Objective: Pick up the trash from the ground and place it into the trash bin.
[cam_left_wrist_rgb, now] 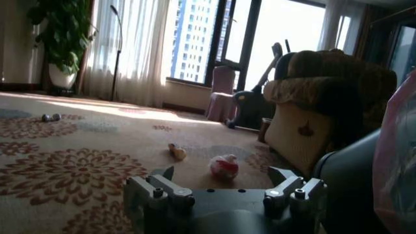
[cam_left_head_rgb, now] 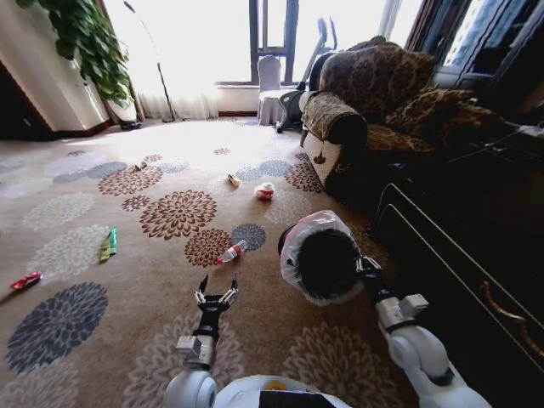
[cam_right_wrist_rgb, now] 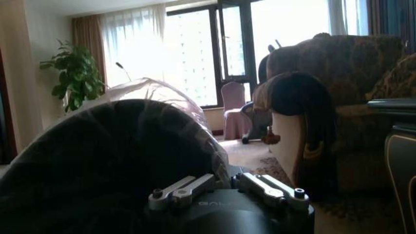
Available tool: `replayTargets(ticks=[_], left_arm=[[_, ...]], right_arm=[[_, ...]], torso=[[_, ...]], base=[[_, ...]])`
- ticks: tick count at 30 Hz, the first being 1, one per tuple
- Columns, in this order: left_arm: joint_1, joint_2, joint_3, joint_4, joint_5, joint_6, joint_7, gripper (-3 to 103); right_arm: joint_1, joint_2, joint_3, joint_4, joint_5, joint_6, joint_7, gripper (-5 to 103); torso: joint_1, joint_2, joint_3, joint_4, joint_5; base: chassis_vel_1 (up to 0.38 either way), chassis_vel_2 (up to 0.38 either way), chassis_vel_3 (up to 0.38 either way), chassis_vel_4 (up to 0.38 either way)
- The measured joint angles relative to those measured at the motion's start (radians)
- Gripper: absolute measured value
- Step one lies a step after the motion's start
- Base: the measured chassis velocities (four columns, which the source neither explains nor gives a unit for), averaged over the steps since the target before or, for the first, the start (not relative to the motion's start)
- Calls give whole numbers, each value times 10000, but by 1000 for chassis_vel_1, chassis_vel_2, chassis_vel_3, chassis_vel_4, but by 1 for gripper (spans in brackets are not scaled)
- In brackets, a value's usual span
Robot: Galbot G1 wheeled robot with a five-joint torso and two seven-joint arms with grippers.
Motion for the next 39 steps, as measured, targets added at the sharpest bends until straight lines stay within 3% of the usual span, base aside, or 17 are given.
replayTargets(ticks=[11,20,26,39], left_arm=[[-4,-83,60,72,48,-9,0,96],[-31,-99,78,92,48,-20,2,100],[-23,-81,76,92,49,-33,7,97],[11,-84,87,100,74,-35,9,97]], right_arm=[[-47,-83,72,34,92,64,-4,0],[-161,-84,25,194,97,43,-1,0],[-235,-44,14,272,100,193,6,0],[-256,-96,-3,299,42,113,-3,0]], torso=[[-8,1,-6,0,-1],[-4,1,-3,0,-7],[6,0,3,0,2],[-6,1,-5,0,2]], base=[[-14,6,25,-8],[-275,2,295,-1],[-273,19,234,-22],[26,18,-17,-11]])
